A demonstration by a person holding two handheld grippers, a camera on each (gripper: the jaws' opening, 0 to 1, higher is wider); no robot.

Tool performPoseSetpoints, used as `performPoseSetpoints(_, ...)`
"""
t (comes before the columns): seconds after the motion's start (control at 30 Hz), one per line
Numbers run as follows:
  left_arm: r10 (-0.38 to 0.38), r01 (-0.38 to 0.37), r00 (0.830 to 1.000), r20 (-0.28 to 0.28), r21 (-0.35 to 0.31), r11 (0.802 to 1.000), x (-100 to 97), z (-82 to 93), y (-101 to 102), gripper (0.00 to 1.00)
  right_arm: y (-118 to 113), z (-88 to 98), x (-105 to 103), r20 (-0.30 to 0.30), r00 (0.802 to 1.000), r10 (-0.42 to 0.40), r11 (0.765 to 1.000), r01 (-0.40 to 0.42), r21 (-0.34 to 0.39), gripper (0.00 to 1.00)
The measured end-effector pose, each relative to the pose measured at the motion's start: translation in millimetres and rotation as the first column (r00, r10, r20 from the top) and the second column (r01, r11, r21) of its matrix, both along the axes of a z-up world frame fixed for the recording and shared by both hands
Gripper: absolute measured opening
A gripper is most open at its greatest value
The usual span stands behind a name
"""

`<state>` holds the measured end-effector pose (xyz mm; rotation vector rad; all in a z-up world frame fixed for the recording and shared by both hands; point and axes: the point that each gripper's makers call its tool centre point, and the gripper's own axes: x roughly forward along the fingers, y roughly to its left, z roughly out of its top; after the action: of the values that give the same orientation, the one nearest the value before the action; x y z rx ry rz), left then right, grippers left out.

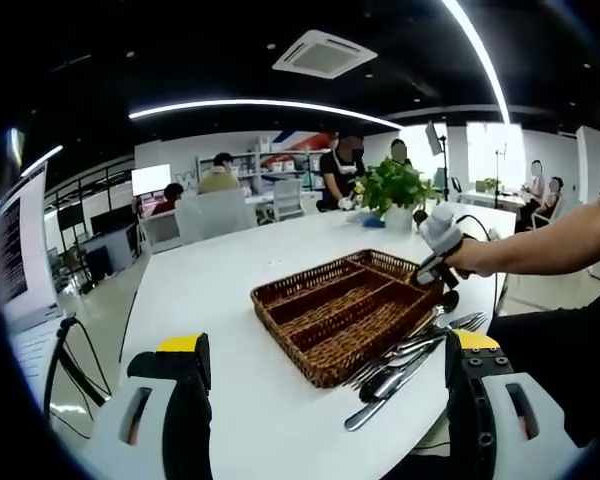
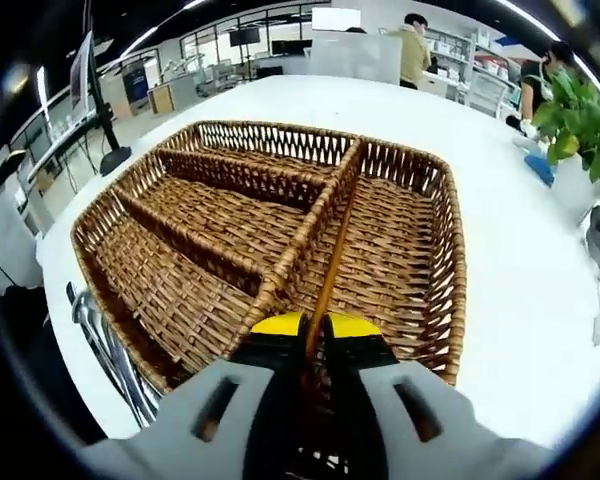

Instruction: Arrange the knives, forks, and spoons in their matching storage slots by inserting each utensil handle-first until every utensil is classified and aligned in the correct compartment

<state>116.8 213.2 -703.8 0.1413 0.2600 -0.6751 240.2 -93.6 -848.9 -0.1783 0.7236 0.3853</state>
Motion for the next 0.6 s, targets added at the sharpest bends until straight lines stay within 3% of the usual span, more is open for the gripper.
performPoseSetpoints(0.13, 0.002, -0.002, 1.000, 0.007, -0.007, 1.000, 0.4, 4.3, 1.0, 1.00, -6.3, 32.0, 2.9, 0.084, 0.996, 0.004, 1.000, -0.007, 0.026, 0.21)
performPoseSetpoints(0.2, 0.002, -0.001, 1.000, 0.008, -0.014, 1.000, -1.6, 6.8, -1.6, 1.00, -10.6, 52.8, 8.4, 0.155, 0.988, 0.010, 0.999, -0.016, 0.038, 0.33)
performPoseSetpoints(0.23, 0.002, -0.002, 1.000, 0.010, -0.015, 1.000, -2.5, 7.9, -2.6, 1.00, -12.4, 56.5, 8.4, 0.163, 0.987, 0.009, 0.999, -0.015, 0.035, 0.38)
performPoseSetpoints(0.37, -0.002, 0.002, 1.000, 0.017, -0.023, 1.000, -6.3, 11.7, -8.0, 1.00, -11.7, 102.9, 8.8, 0.309, 0.950, 0.040, 0.994, -0.070, 0.087, 0.77)
performPoseSetpoints(0.47, -0.009, 0.009, 1.000, 0.017, -0.028, 1.000, -8.4, 11.7, -11.4, 1.00, -12.0, 118.7, 3.2, 0.342, 0.939, 0.037, 0.989, -0.084, 0.124, 0.99)
performPoseSetpoints(0.6, -0.023, 0.023, 1.000, 0.019, -0.037, 0.999, -13.0, 14.0, -16.4, 1.00, -9.6, 130.7, -12.2, 0.385, 0.919, 0.085, 0.981, -0.144, 0.127, 1.00)
